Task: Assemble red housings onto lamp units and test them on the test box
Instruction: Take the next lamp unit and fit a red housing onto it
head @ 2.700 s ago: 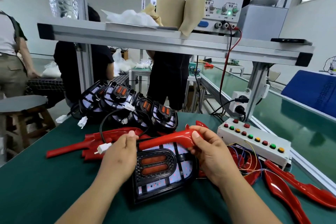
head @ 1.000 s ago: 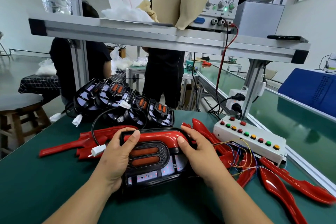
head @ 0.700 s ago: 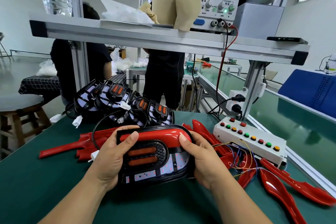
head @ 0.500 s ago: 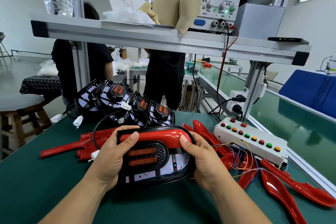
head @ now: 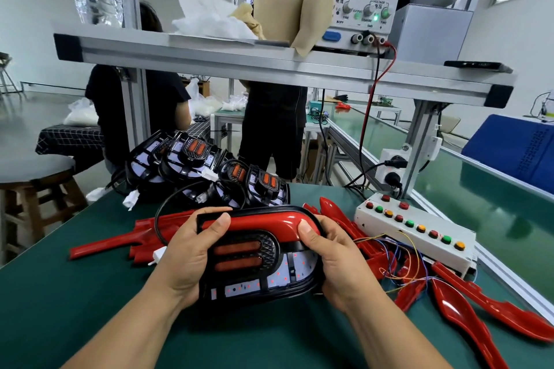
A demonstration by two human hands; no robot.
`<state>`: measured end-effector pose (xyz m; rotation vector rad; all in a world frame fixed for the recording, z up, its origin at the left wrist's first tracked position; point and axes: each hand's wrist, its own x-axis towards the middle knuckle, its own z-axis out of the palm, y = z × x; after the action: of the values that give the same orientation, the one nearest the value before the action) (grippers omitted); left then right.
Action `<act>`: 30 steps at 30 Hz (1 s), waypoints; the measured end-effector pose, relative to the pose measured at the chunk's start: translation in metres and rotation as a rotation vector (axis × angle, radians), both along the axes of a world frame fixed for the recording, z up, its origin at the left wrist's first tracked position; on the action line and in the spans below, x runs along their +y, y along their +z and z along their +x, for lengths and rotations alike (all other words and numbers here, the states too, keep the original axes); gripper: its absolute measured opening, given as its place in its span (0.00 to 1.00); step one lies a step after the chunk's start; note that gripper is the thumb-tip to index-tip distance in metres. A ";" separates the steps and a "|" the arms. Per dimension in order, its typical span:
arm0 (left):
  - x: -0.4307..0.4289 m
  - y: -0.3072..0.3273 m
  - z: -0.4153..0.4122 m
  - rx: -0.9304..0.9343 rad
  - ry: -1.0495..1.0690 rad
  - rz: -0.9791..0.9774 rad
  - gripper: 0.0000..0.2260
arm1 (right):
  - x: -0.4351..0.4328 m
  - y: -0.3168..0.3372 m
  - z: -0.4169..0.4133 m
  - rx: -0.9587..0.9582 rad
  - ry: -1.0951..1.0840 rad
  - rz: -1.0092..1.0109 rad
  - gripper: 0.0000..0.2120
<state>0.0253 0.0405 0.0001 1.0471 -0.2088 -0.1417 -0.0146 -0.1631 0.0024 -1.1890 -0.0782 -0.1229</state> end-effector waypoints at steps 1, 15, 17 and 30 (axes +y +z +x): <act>0.000 0.000 0.000 0.007 -0.007 0.003 0.13 | 0.000 0.000 0.000 0.004 0.000 -0.007 0.24; 0.006 0.005 -0.002 0.115 -0.123 0.087 0.22 | 0.002 0.005 -0.007 0.150 0.041 -0.012 0.23; 0.007 0.005 -0.003 0.101 -0.142 0.090 0.22 | 0.002 0.005 -0.007 0.142 0.047 0.004 0.22; 0.002 0.005 0.003 0.038 -0.072 0.146 0.19 | 0.003 0.000 -0.003 0.159 -0.029 0.058 0.24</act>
<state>0.0285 0.0430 0.0048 1.1815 -0.2037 -0.2450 -0.0178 -0.1598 0.0023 -1.1380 0.0817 -0.0558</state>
